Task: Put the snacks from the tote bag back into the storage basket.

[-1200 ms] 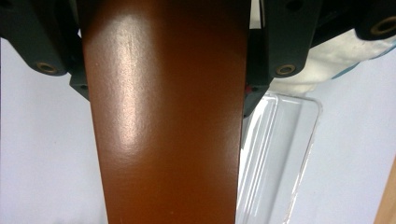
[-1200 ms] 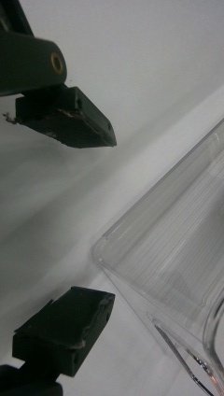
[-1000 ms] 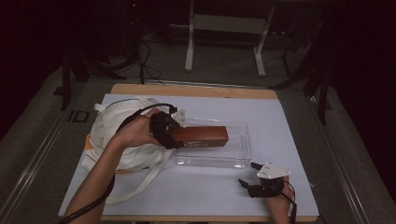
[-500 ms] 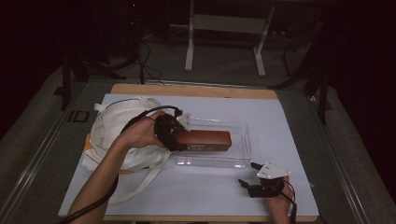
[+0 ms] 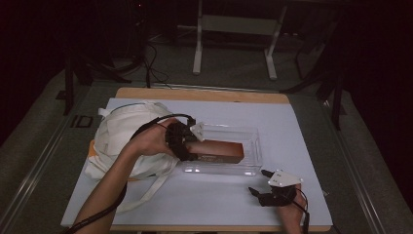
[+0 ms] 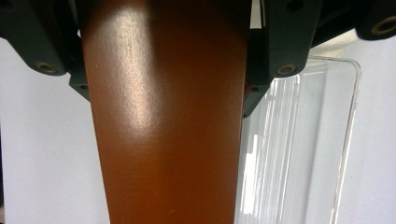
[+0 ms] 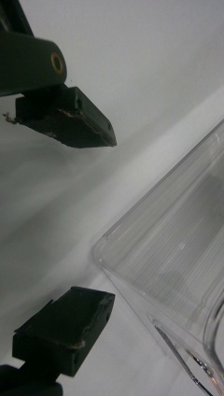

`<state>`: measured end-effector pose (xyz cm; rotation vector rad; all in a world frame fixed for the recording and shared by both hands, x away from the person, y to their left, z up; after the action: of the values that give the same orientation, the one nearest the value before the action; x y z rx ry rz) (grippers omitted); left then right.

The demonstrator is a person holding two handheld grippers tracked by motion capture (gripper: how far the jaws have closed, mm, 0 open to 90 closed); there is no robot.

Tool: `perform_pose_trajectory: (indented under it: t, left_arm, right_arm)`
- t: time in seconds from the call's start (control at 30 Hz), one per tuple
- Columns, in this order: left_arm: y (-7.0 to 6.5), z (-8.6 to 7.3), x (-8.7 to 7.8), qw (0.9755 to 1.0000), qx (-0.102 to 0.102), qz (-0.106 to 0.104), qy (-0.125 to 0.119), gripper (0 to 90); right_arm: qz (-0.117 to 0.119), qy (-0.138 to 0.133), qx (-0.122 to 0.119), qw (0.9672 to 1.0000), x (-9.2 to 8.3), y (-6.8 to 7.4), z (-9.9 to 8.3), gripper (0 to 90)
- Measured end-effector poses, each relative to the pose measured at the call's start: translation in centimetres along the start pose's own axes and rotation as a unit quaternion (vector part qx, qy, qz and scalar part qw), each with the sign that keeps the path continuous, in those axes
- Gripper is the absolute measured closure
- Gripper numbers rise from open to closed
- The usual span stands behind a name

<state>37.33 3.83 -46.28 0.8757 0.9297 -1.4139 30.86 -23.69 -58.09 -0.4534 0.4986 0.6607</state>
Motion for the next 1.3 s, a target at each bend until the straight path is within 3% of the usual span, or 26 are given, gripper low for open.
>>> perform_pose_trajectory:
  t: [0.23,1.1,1.3]
  left_arm:
    - [-0.1,0.2,0.1,0.9999,0.01,0.002,0.0,43.1]
    - [0.5,1.6,0.9,0.9998,0.008,-0.01,-0.017,42.6]
    - [0.5,1.8,1.3,0.9998,0.014,-0.007,-0.009,42.7]
  right_arm:
    - [0.0,0.001,0.0,1.0,0.0,0.0,0.0,20.7]
    - [0.005,0.004,0.002,1.0,0.1,0.0,0.0,20.6]
    - [0.006,0.005,0.002,1.0,0.0,0.0,0.0,20.7]
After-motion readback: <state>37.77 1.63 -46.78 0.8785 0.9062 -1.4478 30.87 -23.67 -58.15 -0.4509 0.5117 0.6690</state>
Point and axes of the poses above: each handheld gripper's, and its own axes: x roughly forward along the jaws, z roughly out of its top, y roughly to its left, the point moved 7 cm from there along x, roughly forward along the jaws, and after that the axes turned 10 degrees about -z, right-handed, at the moved point
